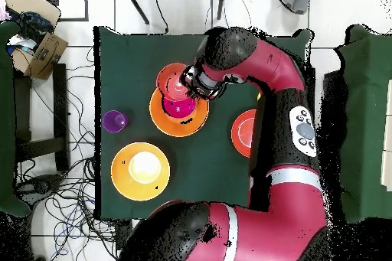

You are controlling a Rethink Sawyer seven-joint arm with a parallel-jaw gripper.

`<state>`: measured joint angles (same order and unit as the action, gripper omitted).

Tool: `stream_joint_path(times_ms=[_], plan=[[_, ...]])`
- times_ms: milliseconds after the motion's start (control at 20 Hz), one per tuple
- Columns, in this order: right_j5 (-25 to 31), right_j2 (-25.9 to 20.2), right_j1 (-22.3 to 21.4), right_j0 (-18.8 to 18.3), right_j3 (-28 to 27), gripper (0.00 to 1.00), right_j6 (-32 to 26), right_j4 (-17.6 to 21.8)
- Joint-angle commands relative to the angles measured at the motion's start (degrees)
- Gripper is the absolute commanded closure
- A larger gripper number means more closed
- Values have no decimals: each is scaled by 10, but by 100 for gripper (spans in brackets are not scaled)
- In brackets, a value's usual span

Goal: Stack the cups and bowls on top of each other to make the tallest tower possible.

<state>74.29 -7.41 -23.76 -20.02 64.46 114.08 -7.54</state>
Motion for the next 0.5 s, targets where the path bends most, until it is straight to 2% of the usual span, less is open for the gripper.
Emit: stream_joint_path(times_ms=[50, 500], plan=[[-47, -17, 1, 15, 48, 100, 47, 5], [-42, -8, 2, 16, 46, 100, 42, 19]])
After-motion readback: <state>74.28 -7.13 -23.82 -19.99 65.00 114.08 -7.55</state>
